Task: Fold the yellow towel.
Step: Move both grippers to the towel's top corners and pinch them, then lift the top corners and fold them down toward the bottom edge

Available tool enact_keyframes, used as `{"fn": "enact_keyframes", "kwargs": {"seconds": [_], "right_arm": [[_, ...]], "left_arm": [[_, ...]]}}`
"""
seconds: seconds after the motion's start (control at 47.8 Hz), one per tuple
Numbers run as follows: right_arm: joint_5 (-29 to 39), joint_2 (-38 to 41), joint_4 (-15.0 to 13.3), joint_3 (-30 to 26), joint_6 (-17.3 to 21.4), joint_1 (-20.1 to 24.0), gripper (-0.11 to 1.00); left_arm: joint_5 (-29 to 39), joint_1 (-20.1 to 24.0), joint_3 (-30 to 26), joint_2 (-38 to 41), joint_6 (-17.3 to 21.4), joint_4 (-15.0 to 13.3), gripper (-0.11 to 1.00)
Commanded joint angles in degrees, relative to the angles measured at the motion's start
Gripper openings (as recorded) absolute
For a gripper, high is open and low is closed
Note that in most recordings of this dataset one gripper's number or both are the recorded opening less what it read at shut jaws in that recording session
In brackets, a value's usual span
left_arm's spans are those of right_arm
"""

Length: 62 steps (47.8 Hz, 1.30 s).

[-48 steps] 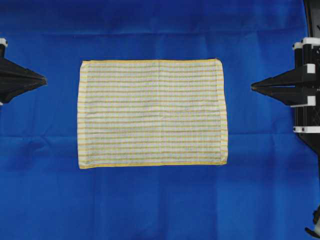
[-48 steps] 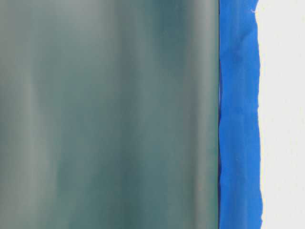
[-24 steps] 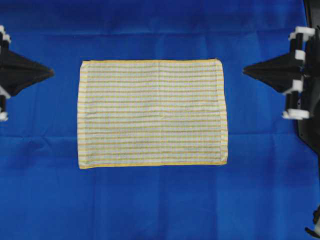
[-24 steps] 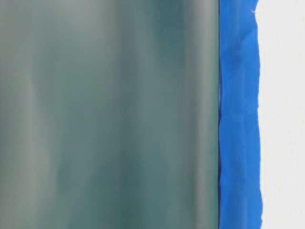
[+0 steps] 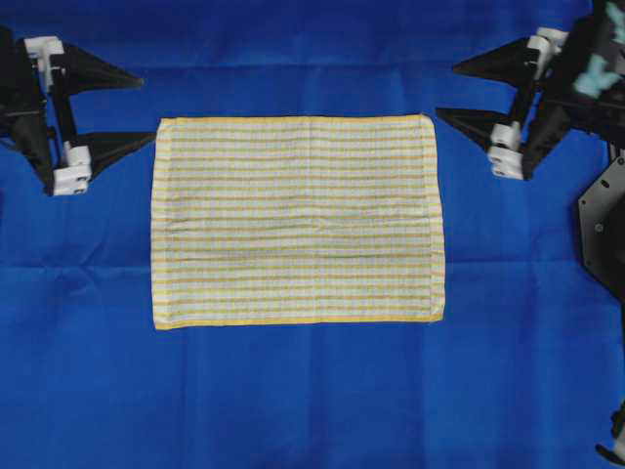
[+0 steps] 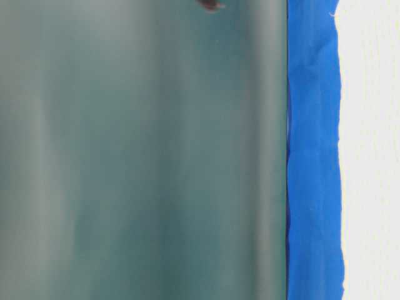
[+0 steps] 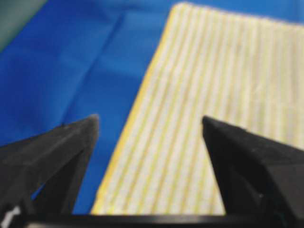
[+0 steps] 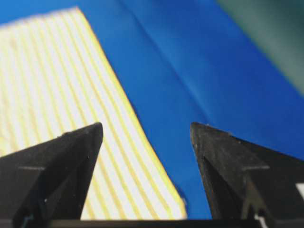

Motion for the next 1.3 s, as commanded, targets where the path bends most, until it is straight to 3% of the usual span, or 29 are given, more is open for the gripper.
{"fn": "enact_keyframes", "kwargs": {"seconds": [0.0, 0.209, 0.44, 0.838, 0.921, 1.047, 1.214, 1.277], "right_arm": [[-0.62, 4.39, 0.26, -1.67, 0.00, -1.49, 0.72], [-2.11, 14.68, 1.23, -2.99, 0.00, -2.90, 0.68], [-4.22, 22.94, 2.37, -3.87, 0.00, -3.69, 0.68], [-7.56, 30.06, 4.48, -4.04, -0.09, -4.48, 0.64], [-7.65, 30.67, 5.01, -4.22, -0.09, -4.48, 0.58], [-7.65, 31.20, 5.10, -4.13, -0.18, -4.48, 0.45], [-7.65, 31.11, 4.92, -4.04, -0.44, -4.39, 0.11], [-7.65, 30.94, 4.92, -3.96, -0.44, -4.39, 0.05]], "left_arm": [[-2.72, 1.76, 0.18, 3.52, 0.00, 0.00, 0.81], [-7.38, 4.92, 1.49, 14.06, -0.18, -0.09, 0.80], [-11.43, 5.54, 0.09, 24.70, -0.53, -0.26, 0.80], [-11.43, 9.23, -2.11, 33.22, -0.26, -0.35, 0.71], [-10.46, 9.40, -2.90, 35.24, -0.26, -0.44, 0.65], [-9.76, 9.40, -3.87, 37.88, -0.53, -0.44, 0.47], [-8.88, 9.32, -4.04, 38.85, -0.62, -0.35, 0.14], [-8.17, 9.32, -3.78, 38.58, -0.70, -0.35, 0.04]]}}
